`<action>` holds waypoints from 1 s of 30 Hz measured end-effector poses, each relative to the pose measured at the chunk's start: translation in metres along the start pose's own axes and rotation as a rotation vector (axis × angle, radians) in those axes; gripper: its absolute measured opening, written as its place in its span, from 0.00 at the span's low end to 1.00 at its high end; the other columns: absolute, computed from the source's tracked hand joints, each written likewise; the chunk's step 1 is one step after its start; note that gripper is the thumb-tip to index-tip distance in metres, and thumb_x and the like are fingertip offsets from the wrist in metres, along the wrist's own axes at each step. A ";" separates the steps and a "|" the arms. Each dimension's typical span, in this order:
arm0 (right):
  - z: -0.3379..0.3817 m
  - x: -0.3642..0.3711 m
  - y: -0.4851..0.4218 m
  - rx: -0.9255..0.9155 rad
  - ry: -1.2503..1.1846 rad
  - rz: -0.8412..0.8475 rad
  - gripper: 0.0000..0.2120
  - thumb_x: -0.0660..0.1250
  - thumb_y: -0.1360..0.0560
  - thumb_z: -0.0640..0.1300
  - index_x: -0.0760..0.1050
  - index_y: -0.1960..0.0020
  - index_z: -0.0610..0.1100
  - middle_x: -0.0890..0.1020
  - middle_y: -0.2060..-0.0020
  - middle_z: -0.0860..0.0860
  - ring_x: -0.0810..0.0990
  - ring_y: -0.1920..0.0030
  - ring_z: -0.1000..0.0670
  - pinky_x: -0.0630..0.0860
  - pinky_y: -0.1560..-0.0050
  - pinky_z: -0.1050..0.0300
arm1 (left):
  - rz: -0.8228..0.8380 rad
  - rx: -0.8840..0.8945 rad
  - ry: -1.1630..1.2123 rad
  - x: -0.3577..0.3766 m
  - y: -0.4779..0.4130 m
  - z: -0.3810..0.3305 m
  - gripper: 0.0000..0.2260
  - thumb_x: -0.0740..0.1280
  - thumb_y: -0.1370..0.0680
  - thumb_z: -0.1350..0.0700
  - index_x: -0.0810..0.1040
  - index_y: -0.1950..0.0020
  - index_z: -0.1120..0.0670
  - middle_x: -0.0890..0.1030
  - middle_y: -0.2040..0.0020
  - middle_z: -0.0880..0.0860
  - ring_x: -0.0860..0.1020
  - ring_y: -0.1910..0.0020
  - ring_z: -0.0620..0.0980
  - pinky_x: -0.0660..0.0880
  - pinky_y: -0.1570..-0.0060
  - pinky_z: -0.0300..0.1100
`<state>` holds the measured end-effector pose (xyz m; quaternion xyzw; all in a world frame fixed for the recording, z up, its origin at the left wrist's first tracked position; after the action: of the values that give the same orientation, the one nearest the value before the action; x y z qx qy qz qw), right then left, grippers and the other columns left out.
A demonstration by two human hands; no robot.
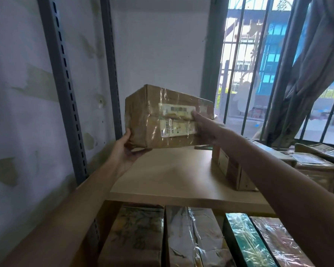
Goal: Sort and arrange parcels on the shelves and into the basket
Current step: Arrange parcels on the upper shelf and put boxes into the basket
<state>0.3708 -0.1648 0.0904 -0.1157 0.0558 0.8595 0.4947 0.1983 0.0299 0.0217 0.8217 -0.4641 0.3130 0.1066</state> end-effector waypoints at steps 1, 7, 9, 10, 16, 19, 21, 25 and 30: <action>-0.003 0.001 0.000 0.044 -0.035 0.045 0.45 0.71 0.41 0.70 0.68 0.33 0.44 0.77 0.38 0.43 0.78 0.40 0.40 0.75 0.41 0.40 | -0.001 -0.011 -0.094 -0.003 0.002 -0.002 0.29 0.67 0.32 0.44 0.70 0.35 0.57 0.76 0.39 0.59 0.77 0.43 0.58 0.77 0.51 0.56; 0.002 0.001 -0.005 -0.324 0.130 -0.320 0.32 0.76 0.41 0.62 0.72 0.45 0.45 0.80 0.53 0.50 0.78 0.58 0.53 0.75 0.63 0.66 | 0.017 0.493 -1.045 -0.030 0.016 -0.024 0.52 0.76 0.40 0.46 0.42 0.29 0.34 0.51 0.23 0.50 0.56 0.29 0.48 0.59 0.33 0.50; 0.005 0.009 -0.008 -0.378 0.139 -0.334 0.31 0.76 0.38 0.59 0.73 0.42 0.44 0.80 0.48 0.48 0.79 0.51 0.50 0.76 0.52 0.60 | 0.070 0.527 -1.080 -0.029 0.021 -0.028 0.52 0.77 0.42 0.45 0.45 0.28 0.36 0.55 0.24 0.50 0.59 0.28 0.50 0.61 0.32 0.52; 0.005 0.012 -0.009 -0.401 0.129 -0.334 0.32 0.76 0.37 0.56 0.72 0.38 0.43 0.79 0.45 0.47 0.78 0.48 0.48 0.76 0.48 0.58 | 0.071 0.541 -1.118 -0.031 0.021 -0.029 0.53 0.78 0.42 0.46 0.47 0.27 0.39 0.58 0.25 0.50 0.61 0.29 0.51 0.63 0.32 0.53; -0.004 0.054 -0.009 -0.071 0.095 -0.187 0.30 0.71 0.29 0.54 0.66 0.35 0.38 0.72 0.41 0.41 0.76 0.45 0.41 0.80 0.58 0.44 | -0.264 0.707 -1.322 -0.012 0.029 -0.037 0.31 0.76 0.37 0.44 0.70 0.41 0.53 0.70 0.44 0.50 0.72 0.43 0.52 0.72 0.46 0.46; -0.007 0.094 0.002 0.028 0.020 0.072 0.11 0.60 0.23 0.49 0.72 0.48 0.42 0.75 0.58 0.43 0.77 0.61 0.44 0.75 0.70 0.55 | -0.359 0.750 -1.369 0.004 0.028 -0.051 0.23 0.69 0.30 0.42 0.70 0.42 0.54 0.76 0.53 0.52 0.76 0.54 0.52 0.70 0.57 0.43; -0.006 0.108 0.000 -0.021 0.028 0.048 0.11 0.61 0.25 0.49 0.76 0.50 0.43 0.77 0.58 0.45 0.78 0.59 0.44 0.77 0.70 0.55 | -0.329 0.717 -1.469 -0.001 0.029 -0.058 0.25 0.65 0.27 0.40 0.67 0.36 0.50 0.77 0.54 0.54 0.77 0.54 0.54 0.70 0.58 0.44; 0.017 0.127 0.005 -0.189 0.235 -0.029 0.11 0.67 0.28 0.51 0.81 0.55 0.44 0.81 0.64 0.49 0.78 0.66 0.50 0.72 0.77 0.66 | -0.134 0.394 -1.368 -0.029 0.037 -0.058 0.32 0.64 0.33 0.31 0.60 0.34 0.43 0.74 0.41 0.54 0.76 0.46 0.55 0.76 0.52 0.49; 0.024 0.154 0.022 -0.523 0.285 -0.196 0.19 0.69 0.28 0.50 0.77 0.42 0.40 0.82 0.48 0.45 0.77 0.50 0.46 0.72 0.46 0.52 | -0.194 0.299 -0.947 -0.042 0.037 -0.046 0.28 0.65 0.32 0.34 0.57 0.39 0.42 0.70 0.45 0.44 0.72 0.52 0.41 0.69 0.60 0.36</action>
<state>0.2738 -0.0424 0.0736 -0.3632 -0.1098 0.7681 0.5158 0.1324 0.0605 0.0277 0.9190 -0.3333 -0.0424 -0.2060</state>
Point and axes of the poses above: each hand's wrist, its own y-axis away from the middle knuckle, its own x-axis out of the palm, z = x × y, the point moved 2 cm from there along -y, towards the middle knuckle
